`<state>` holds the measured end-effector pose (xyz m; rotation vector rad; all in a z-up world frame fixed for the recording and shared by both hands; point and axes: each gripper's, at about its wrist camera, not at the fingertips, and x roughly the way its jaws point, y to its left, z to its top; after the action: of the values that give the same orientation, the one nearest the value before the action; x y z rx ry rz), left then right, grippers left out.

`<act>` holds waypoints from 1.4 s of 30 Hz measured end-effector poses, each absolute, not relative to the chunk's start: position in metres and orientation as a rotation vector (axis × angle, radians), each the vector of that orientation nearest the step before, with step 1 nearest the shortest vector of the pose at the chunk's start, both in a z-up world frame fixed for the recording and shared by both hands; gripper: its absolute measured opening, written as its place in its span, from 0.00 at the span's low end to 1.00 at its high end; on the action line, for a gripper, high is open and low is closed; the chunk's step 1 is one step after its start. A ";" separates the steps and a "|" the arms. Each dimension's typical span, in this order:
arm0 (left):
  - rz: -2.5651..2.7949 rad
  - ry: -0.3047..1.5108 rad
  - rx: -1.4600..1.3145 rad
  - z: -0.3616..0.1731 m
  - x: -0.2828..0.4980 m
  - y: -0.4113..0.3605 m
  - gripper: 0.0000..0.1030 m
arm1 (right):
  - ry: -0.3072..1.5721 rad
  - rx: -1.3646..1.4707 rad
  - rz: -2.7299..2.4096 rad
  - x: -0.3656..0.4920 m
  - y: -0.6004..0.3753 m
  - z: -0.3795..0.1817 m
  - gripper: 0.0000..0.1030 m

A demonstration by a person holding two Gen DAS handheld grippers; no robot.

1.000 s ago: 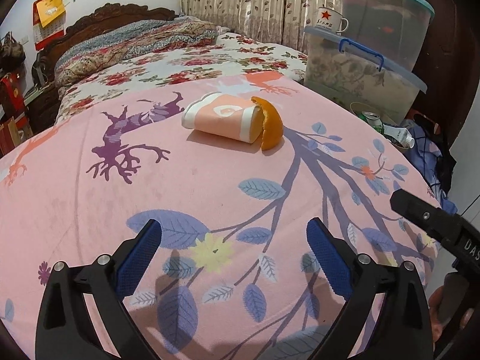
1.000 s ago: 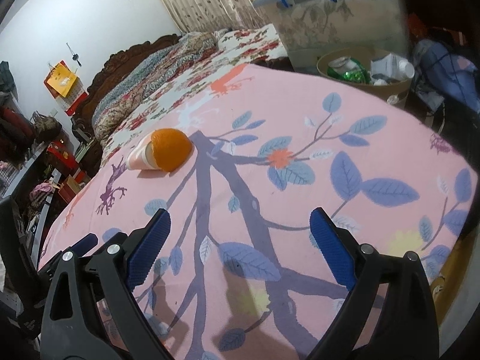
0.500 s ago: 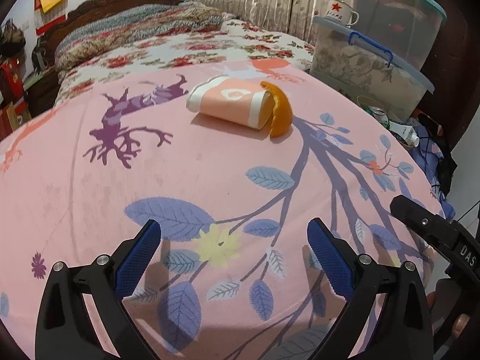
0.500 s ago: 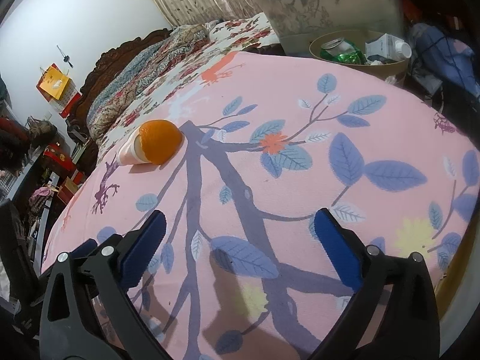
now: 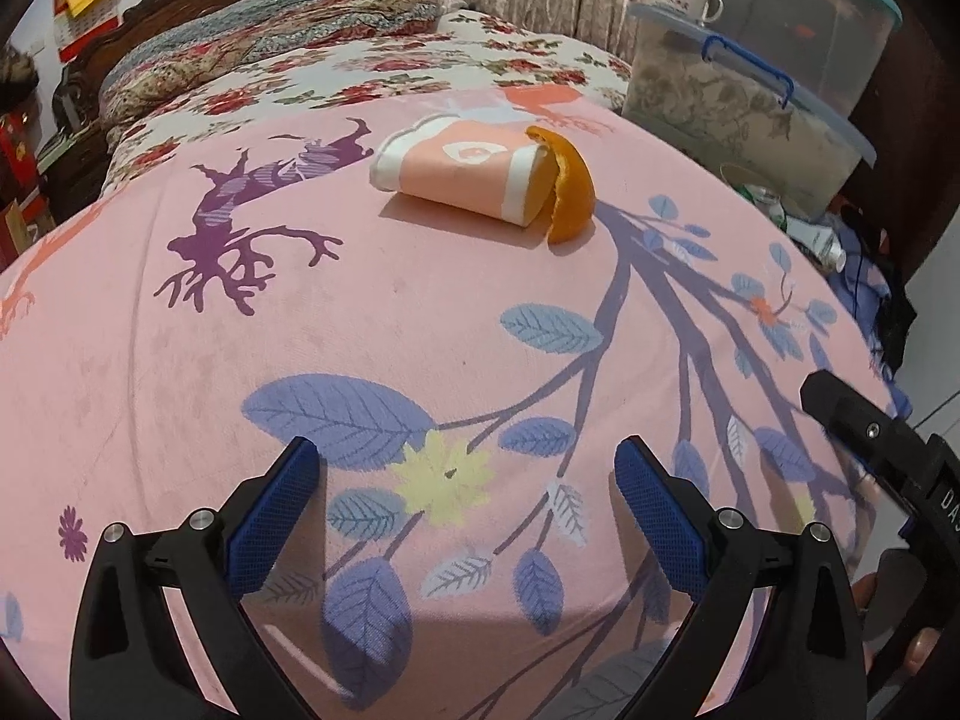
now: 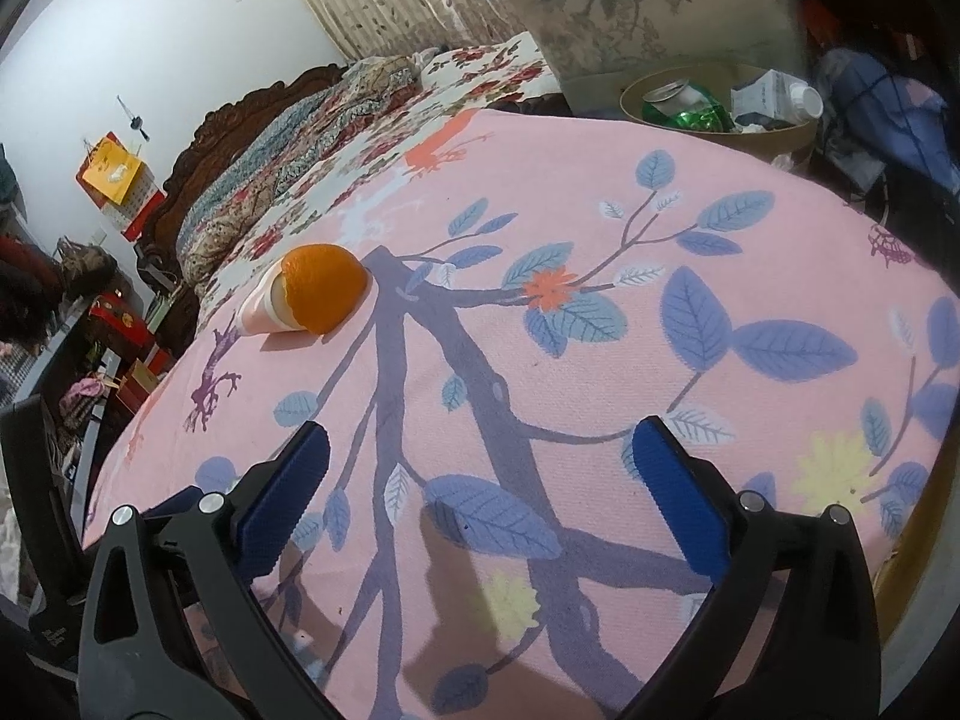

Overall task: Collect trash
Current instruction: 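Move both open tools back toward the pink-and-orange cup on the bedspread, then grasp the pink cup with the left tool while the right tool grasps the orange peel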

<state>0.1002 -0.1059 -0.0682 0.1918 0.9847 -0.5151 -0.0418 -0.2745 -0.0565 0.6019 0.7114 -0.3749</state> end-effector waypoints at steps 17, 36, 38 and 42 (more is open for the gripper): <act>-0.431 0.988 0.061 -0.065 0.111 -0.075 0.92 | 0.721 0.456 -0.111 0.037 -0.280 -0.022 0.97; -0.521 1.031 -0.255 -0.056 0.130 -0.025 0.91 | 0.993 0.392 0.356 0.144 -0.225 -0.059 0.48; -0.563 1.053 -0.291 -0.056 0.132 -0.024 0.90 | 0.969 0.426 0.362 0.121 -0.228 -0.061 0.48; -0.622 1.097 -0.374 -0.059 0.139 -0.024 0.71 | 0.926 0.577 0.398 0.086 -0.242 -0.070 0.46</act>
<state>0.1385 -0.0244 -0.0588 -0.3739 1.0969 -0.6221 0.0860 -0.2419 -0.0704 0.5771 0.9261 0.3980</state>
